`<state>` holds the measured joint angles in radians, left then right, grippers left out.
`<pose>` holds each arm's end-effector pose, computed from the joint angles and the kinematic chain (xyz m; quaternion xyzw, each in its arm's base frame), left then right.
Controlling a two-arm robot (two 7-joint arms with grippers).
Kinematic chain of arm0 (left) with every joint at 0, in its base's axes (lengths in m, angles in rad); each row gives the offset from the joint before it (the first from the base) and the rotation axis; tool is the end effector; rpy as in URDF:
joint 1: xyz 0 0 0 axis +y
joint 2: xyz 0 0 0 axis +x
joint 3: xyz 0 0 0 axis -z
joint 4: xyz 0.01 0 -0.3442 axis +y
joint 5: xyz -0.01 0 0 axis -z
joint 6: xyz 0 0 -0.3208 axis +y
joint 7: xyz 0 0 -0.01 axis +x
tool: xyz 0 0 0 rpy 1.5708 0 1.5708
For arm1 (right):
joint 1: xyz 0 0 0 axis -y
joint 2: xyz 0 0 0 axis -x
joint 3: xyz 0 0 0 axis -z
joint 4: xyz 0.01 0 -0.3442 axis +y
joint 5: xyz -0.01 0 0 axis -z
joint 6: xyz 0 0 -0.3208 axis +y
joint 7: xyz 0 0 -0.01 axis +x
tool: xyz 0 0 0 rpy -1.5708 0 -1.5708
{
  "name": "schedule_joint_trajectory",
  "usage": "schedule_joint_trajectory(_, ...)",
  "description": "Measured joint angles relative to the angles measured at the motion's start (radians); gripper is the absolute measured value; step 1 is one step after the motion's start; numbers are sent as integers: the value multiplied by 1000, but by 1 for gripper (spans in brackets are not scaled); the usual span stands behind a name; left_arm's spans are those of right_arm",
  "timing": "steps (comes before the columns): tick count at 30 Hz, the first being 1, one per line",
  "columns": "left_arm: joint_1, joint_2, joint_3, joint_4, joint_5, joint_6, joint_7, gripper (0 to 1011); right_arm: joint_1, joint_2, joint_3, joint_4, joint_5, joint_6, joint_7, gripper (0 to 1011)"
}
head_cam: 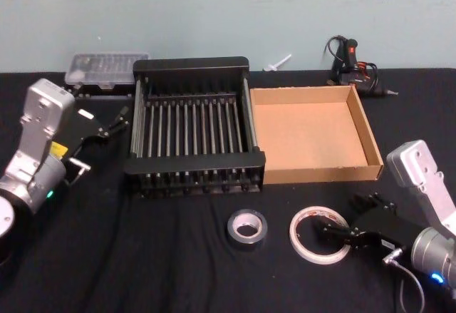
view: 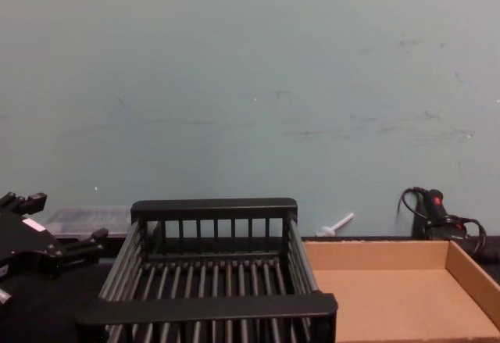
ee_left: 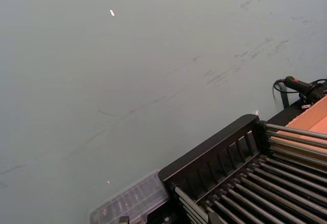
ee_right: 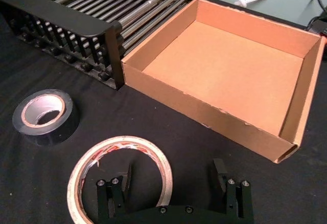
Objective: Pick up the white tape and place it into the black box , Pick up the silver tape and place it into the brown box.
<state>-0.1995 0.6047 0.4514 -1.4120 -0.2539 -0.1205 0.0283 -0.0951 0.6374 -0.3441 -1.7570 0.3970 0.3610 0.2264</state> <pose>0.3783 0.1103 -0.3483 0.1415 -0.1325 0.5799 0.7913 0.2862 -0.0838 -0.3351 -0.2392 0.0974 -0.4518 0.8539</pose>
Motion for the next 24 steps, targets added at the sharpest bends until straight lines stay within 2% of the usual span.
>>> schedule_joint_trajectory(24,0,0,0,0,0,0,0,1001,-10,-45,22,21,-54,15,39,1003)
